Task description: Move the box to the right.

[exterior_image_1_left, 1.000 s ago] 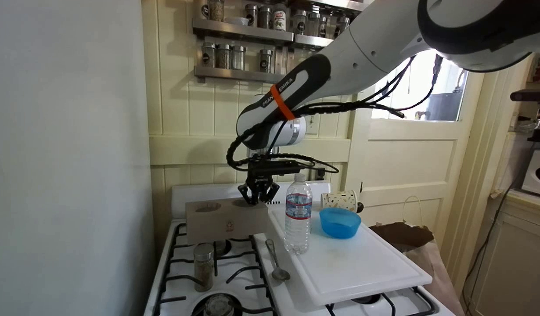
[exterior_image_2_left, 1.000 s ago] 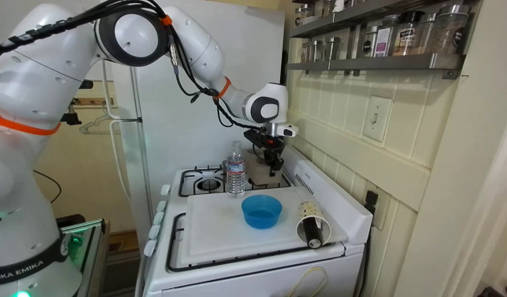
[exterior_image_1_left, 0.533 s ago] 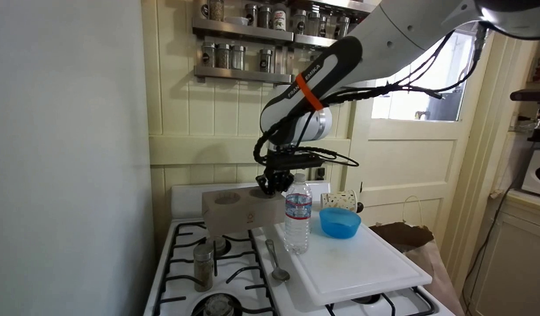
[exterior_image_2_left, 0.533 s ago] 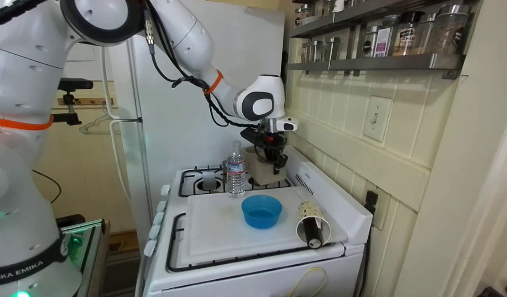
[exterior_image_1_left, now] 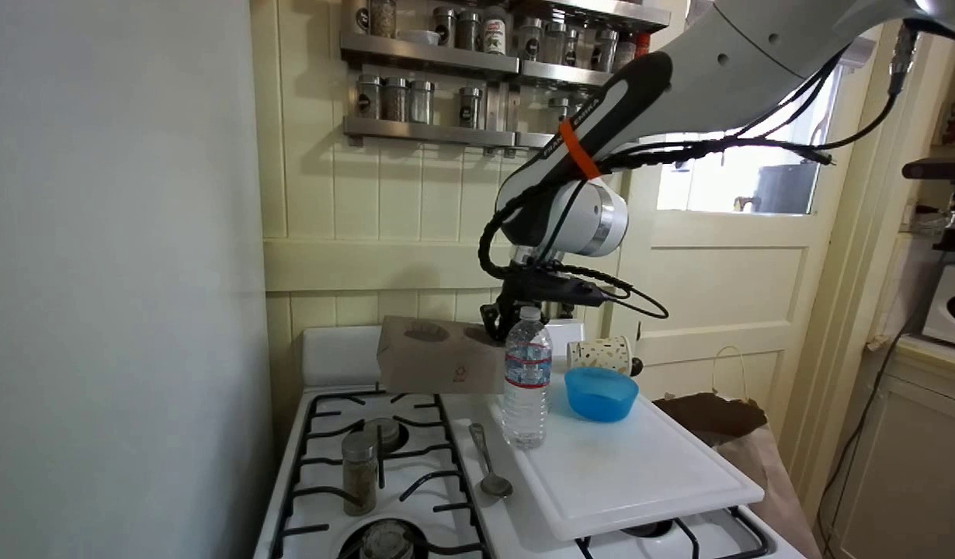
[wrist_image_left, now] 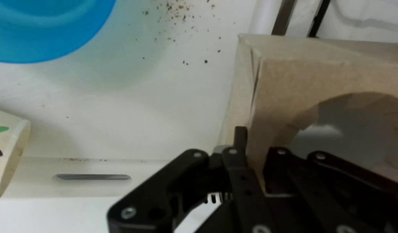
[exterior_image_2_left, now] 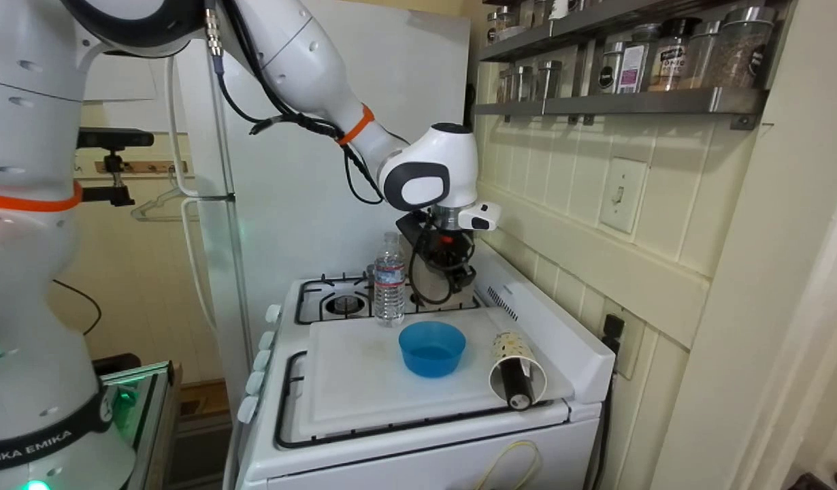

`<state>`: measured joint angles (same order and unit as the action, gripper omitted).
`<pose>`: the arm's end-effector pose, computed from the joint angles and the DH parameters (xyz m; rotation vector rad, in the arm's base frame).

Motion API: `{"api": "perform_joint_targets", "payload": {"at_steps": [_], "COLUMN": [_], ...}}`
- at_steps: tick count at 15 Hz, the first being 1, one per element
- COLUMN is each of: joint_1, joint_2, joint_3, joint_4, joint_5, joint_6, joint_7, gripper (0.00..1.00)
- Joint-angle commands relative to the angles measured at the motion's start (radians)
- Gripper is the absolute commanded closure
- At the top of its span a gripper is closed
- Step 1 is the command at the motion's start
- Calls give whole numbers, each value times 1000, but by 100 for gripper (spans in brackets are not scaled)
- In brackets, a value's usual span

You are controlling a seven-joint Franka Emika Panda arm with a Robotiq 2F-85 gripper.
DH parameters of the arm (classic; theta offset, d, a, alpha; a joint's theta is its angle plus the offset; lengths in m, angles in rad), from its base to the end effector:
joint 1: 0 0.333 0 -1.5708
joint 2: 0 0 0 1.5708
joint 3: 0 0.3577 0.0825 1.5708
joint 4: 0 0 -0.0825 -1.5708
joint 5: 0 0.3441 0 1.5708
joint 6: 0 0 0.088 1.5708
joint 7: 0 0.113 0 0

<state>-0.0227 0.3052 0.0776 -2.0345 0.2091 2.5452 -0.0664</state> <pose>0.5992 0.0278 0.3770 -2.9691 0.0681 -0.3057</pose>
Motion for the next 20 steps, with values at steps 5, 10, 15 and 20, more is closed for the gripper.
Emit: {"api": "perform_joint_targets", "payload": {"at_steps": [5,10,15,20], "joint_1": [12,34,-1,-21], "joint_2": [-68,-66,-40,14], "joint_3": [-63,-117,-100,-120], "joint_4": [-56,-31,-7,36], "joint_5": [3,-95,-53,-66], "joint_6": [12,-15,-3,-15], "joint_7": [197,363,273,238], "gripper": [98,98,98,98]}}
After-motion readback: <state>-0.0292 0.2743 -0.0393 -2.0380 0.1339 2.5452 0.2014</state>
